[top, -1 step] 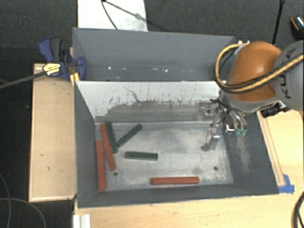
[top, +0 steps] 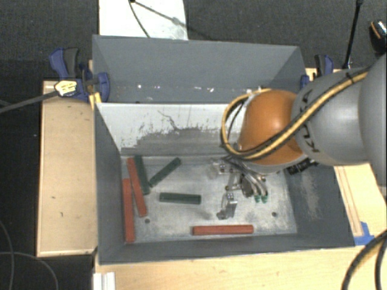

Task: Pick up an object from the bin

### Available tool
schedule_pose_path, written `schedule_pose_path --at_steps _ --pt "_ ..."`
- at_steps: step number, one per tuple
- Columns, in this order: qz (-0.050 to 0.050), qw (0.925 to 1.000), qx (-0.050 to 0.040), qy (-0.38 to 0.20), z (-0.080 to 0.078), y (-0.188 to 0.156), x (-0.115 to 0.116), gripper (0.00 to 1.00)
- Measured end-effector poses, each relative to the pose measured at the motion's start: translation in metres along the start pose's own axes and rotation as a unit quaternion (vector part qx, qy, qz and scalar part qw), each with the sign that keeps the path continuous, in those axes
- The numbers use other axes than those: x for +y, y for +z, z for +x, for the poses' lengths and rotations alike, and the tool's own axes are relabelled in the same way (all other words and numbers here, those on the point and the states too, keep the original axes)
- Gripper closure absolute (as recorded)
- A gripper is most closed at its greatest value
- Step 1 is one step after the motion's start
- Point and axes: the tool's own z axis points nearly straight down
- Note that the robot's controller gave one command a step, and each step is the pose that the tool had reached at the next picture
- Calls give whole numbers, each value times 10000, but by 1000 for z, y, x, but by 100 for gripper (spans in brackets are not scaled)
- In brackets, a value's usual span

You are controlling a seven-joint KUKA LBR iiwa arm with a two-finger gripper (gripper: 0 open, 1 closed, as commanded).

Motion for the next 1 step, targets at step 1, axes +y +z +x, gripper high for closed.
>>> schedule_pose_path --at_steps 1 --pt "8 9998 -33 -208 16 41 78 0"
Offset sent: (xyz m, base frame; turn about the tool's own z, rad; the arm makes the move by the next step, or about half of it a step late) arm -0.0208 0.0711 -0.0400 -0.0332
